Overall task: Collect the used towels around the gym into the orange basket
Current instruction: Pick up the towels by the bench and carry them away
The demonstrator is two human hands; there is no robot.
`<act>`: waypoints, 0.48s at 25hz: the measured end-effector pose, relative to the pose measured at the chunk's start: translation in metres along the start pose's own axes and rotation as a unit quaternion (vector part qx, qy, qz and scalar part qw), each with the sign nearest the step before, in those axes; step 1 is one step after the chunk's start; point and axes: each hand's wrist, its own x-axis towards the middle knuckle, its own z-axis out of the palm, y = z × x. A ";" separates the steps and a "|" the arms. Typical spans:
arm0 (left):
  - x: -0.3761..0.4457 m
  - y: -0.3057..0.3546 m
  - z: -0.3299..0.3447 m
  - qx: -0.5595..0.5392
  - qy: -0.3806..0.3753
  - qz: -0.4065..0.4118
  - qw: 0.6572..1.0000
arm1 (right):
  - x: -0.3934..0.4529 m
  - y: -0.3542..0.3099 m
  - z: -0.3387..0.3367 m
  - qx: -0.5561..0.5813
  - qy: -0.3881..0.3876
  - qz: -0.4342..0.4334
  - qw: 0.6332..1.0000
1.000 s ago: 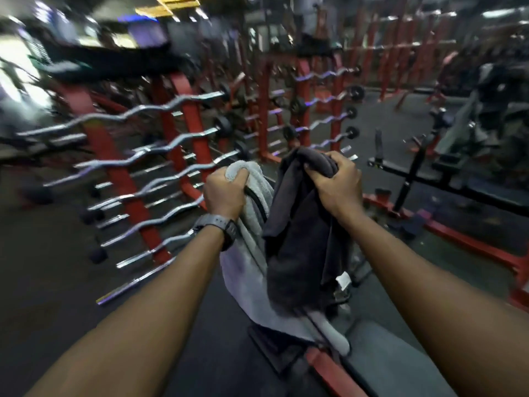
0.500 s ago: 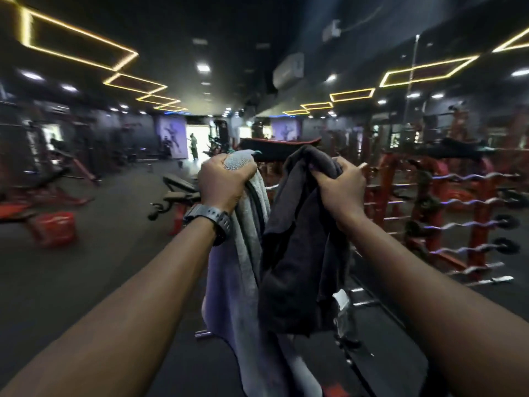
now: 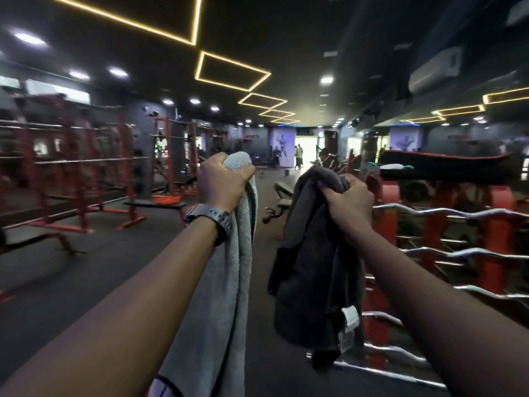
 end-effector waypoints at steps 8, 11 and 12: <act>0.108 -0.128 -0.030 0.085 0.072 0.006 0.994 | 0.051 0.015 0.204 0.074 -0.080 -0.007 0.994; 0.154 -0.166 -0.010 0.106 0.097 0.001 0.990 | 0.088 0.033 0.273 0.099 -0.116 -0.011 0.988; 0.170 -0.179 -0.001 0.109 0.102 -0.001 0.989 | 0.102 0.038 0.294 0.105 -0.129 -0.006 0.986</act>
